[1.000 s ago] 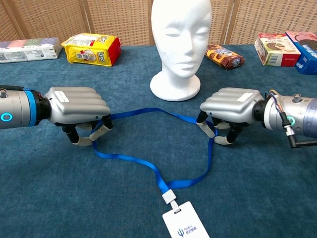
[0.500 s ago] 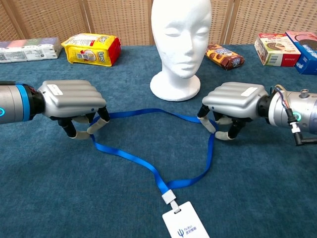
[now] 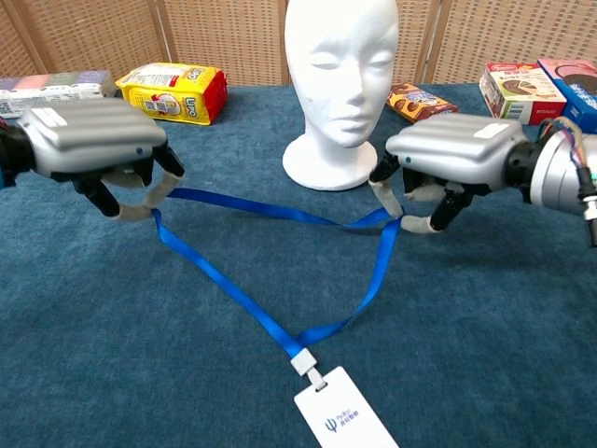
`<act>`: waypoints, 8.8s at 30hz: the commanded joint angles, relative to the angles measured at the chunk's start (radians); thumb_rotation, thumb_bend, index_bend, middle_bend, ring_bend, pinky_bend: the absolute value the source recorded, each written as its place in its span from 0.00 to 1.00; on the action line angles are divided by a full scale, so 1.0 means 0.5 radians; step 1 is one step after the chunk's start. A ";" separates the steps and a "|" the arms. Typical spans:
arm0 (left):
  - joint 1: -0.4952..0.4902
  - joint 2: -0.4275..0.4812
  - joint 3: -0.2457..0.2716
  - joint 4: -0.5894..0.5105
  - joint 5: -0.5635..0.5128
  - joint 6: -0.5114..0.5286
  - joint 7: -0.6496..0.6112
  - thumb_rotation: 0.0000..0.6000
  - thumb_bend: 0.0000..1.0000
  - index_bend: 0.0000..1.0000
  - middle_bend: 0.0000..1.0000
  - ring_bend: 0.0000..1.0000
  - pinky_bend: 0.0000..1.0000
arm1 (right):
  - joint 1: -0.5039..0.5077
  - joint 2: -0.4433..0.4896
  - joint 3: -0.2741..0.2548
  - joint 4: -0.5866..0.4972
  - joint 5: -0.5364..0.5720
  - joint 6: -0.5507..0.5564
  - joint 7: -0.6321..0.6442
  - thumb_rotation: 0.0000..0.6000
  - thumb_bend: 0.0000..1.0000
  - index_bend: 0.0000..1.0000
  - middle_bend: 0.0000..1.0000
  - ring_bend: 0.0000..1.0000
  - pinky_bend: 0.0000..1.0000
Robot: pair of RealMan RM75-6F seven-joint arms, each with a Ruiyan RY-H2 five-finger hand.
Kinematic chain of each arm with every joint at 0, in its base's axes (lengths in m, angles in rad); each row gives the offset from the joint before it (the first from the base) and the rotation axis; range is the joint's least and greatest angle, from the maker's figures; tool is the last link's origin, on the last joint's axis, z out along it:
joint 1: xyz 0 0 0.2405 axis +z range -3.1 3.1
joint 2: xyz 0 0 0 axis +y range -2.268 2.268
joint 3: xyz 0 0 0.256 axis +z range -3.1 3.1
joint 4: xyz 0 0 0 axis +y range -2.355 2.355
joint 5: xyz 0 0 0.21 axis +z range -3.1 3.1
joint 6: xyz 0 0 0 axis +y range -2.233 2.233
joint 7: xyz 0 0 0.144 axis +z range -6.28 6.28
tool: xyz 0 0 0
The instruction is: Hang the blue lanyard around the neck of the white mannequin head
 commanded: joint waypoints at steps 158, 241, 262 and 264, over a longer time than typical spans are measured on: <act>-0.463 0.542 -0.660 -0.373 -0.922 0.075 0.351 1.00 0.49 0.64 1.00 1.00 0.91 | 0.507 0.778 0.643 -0.022 1.062 -0.180 0.415 1.00 0.46 0.73 1.00 1.00 1.00; -0.509 0.415 -0.544 -0.337 -1.078 0.046 0.662 1.00 0.48 0.64 1.00 1.00 0.91 | 0.634 0.564 0.484 0.320 1.399 -0.287 0.071 1.00 0.46 0.71 1.00 1.00 1.00; -0.563 0.379 -0.508 -0.343 -1.215 0.009 0.806 1.00 0.27 0.64 1.00 1.00 0.91 | 0.657 0.521 0.430 0.383 1.446 -0.327 -0.002 1.00 0.34 0.63 1.00 1.00 1.00; -0.566 0.377 -0.506 -0.346 -1.231 0.013 0.818 1.00 0.25 0.64 1.00 1.00 0.91 | 0.657 0.517 0.428 0.386 1.445 -0.323 -0.004 1.00 0.32 0.63 1.00 1.00 1.00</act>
